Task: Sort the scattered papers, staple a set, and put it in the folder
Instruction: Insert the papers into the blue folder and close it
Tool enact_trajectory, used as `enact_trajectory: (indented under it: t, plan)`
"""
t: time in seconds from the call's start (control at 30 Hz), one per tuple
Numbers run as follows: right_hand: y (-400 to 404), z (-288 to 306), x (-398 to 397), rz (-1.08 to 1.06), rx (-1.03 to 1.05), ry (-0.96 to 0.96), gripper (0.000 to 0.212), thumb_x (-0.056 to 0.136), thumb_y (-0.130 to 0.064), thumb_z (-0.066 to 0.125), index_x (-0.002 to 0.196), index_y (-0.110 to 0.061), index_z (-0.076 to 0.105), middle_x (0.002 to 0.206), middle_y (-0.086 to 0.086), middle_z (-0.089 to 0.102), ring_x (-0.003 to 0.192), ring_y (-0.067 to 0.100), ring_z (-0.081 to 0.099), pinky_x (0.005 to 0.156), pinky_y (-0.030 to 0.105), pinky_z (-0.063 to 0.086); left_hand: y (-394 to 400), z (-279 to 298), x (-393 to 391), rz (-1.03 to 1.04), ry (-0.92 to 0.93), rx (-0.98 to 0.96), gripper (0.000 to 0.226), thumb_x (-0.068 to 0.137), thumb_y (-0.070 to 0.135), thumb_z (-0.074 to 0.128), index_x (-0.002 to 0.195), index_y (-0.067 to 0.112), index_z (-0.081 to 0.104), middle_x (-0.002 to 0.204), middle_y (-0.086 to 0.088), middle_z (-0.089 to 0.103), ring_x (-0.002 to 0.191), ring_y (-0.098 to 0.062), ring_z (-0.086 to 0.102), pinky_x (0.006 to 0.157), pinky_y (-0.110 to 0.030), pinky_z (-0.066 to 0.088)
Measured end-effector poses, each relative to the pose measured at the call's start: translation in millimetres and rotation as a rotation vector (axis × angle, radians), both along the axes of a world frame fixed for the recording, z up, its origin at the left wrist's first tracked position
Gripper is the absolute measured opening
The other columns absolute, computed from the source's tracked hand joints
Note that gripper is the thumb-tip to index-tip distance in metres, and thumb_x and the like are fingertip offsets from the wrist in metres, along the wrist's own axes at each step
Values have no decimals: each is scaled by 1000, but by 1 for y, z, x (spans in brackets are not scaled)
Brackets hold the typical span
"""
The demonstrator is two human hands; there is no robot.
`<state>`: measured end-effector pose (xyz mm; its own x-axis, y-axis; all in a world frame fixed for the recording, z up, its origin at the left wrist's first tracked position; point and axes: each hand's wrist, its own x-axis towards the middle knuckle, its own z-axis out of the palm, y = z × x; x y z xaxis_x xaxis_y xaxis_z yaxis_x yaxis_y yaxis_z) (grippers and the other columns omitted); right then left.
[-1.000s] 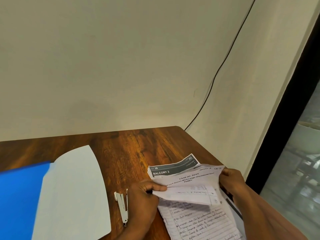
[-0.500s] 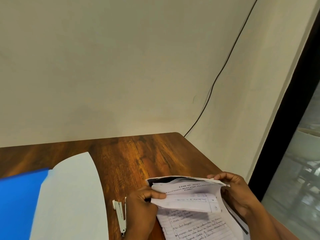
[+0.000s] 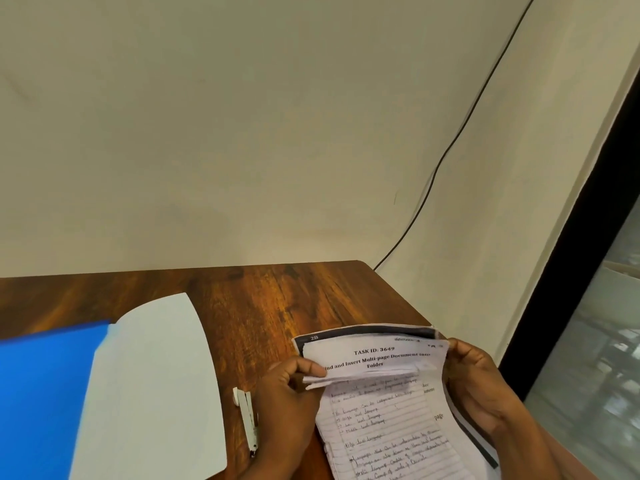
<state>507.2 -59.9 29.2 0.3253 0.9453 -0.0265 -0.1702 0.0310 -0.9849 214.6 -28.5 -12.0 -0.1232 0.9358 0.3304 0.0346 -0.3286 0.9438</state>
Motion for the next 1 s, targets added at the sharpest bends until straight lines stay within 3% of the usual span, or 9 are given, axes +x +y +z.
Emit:
enact_trajectory:
  t: [0.17, 0.37, 0.5, 0.63, 0.7, 0.77, 0.8, 0.87, 1.0]
  plan:
    - [-3, 4, -8, 50, 19, 55, 35, 84, 25, 50, 106, 5, 68, 103, 25, 75, 79, 33, 76, 62, 39, 65, -1, 5, -1, -23, -82, -11, 27, 78, -6, 84, 76, 20, 77, 78, 7, 78, 80, -10, 74, 68, -23, 60]
    - [-6, 0, -11, 84, -31, 118, 52, 82, 17, 53, 127, -3, 70, 122, 23, 73, 92, 34, 76, 72, 40, 66, -2, 7, 0, -20, -193, -55, 22, 82, -2, 82, 83, 19, 75, 85, 12, 79, 85, -7, 75, 66, -23, 61]
    - [-16, 3, -27, 120, -105, 59, 42, 90, 9, 47, 125, 1, 70, 117, 34, 71, 81, 37, 72, 72, 42, 62, -4, 7, 2, 32, -218, -60, 26, 83, 0, 81, 90, 24, 73, 90, 18, 79, 90, -5, 74, 65, -17, 59]
    - [-26, 9, -50, 48, -112, 89, 41, 107, -36, 47, 114, -6, 74, 115, 28, 72, 96, 39, 69, 84, 46, 57, -6, 7, 3, 68, -176, -82, 30, 86, 10, 81, 104, 30, 67, 104, 17, 75, 94, -9, 74, 63, -12, 56]
    - [-33, 16, -63, 115, -113, 25, 38, 96, -49, 68, 110, -15, 77, 112, 17, 77, 101, 39, 73, 94, 54, 55, -9, 9, 2, 80, -171, -68, 37, 86, 11, 82, 109, 33, 63, 111, 18, 72, 97, -6, 72, 63, -8, 54]
    - [-37, 17, -71, 116, -123, -70, 56, 73, -30, 94, 121, -12, 70, 115, 16, 78, 105, 42, 74, 102, 62, 52, -11, 12, 1, 83, -196, -38, 48, 85, 6, 81, 117, 35, 59, 116, 20, 69, 100, 0, 70, 67, -6, 53]
    - [-38, 15, -73, 98, -136, -111, 63, 69, -17, 96, 124, -11, 66, 114, 16, 78, 103, 41, 75, 100, 62, 54, -12, 14, 1, 84, -201, -26, 55, 85, 5, 81, 122, 37, 57, 119, 21, 67, 103, 3, 69, 69, -5, 52]
    - [-40, 14, -79, 72, -184, -179, 59, 71, 0, 89, 124, -9, 65, 109, 15, 80, 97, 36, 78, 90, 53, 60, -15, 15, 1, 94, -177, -20, 67, 86, 7, 81, 135, 40, 50, 124, 19, 65, 107, 2, 67, 72, -4, 51]
    - [-44, 19, -87, 32, -159, -196, 38, 79, 9, 81, 113, -3, 70, 104, 16, 80, 89, 29, 80, 65, 31, 64, -17, 17, 2, 133, -173, 9, 89, 83, 10, 84, 149, 42, 34, 131, 9, 63, 114, -8, 66, 77, -5, 52]
